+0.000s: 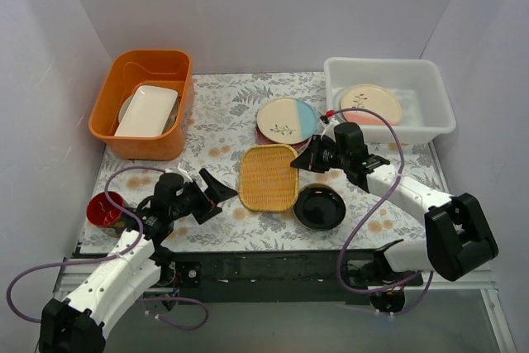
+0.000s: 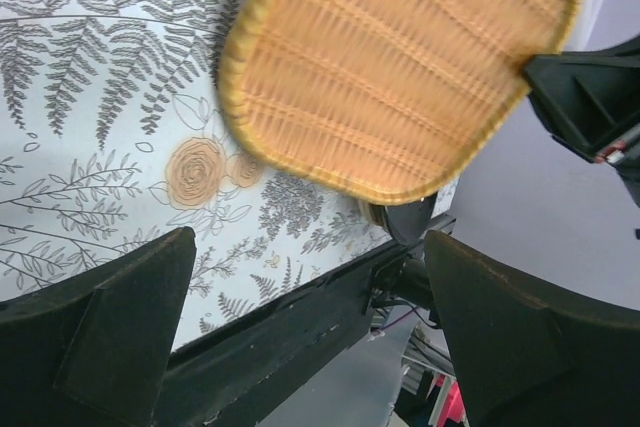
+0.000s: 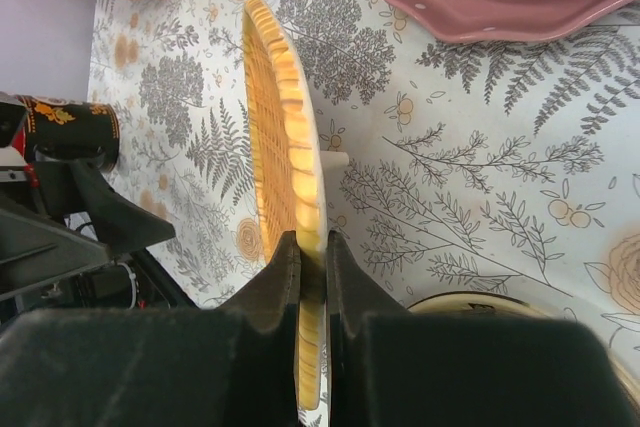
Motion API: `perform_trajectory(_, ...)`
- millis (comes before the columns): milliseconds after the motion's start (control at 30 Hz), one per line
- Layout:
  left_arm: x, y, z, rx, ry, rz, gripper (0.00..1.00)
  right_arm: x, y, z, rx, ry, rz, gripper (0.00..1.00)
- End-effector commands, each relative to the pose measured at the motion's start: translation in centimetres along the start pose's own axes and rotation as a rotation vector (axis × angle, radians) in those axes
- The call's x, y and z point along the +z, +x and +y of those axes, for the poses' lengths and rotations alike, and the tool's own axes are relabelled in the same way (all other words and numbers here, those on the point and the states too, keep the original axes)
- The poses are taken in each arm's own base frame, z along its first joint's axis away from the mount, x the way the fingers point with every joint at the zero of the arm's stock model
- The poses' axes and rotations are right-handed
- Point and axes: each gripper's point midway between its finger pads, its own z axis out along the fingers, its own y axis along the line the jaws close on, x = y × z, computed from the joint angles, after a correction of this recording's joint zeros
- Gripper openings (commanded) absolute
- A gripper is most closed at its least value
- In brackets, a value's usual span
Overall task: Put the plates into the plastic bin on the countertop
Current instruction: Pick up the plate at the center of the board.
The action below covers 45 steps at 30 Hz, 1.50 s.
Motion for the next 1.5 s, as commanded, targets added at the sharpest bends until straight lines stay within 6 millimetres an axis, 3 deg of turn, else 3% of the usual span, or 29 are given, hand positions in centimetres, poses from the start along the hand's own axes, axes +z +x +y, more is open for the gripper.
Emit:
perform_trajectory(0, 0.7, 0.3, 0.7, -0.011, 0.003, 0.008, 0.98, -1.9, -2.0, 1.3, -0.037, -0.028, -0.067, 0.01)
perform_trajectory(233, 2.2, 0.2, 1.2, -0.015, 0.023, 0.016, 0.98, -3.6, -1.1, 0.8, -0.04, 0.009, -0.074, 0.01)
perform_trajectory(533, 5.3, 0.0, 1.4, 0.008, 0.005, 0.047, 0.98, -3.9, 2.8, -1.3, 0.003, 0.044, 0.02, 0.01)
perform_trajectory(967, 8.6, 3.6, 2.2, 0.037, -0.05, 0.137, 0.88, -3.7, 5.8, -2.7, 0.042, 0.042, 0.086, 0.02)
perform_trajectory(1267, 8.7, 3.8, 2.5, 0.027, -0.058, 0.133, 0.84, -3.5, 7.3, -3.1, 0.069, 0.032, 0.136, 0.22)
perform_trajectory(1467, 9.0, 3.8, 2.3, 0.024, -0.06, 0.135, 0.83, -3.2, 7.3, -3.0, 0.068, 0.013, 0.138, 0.45)
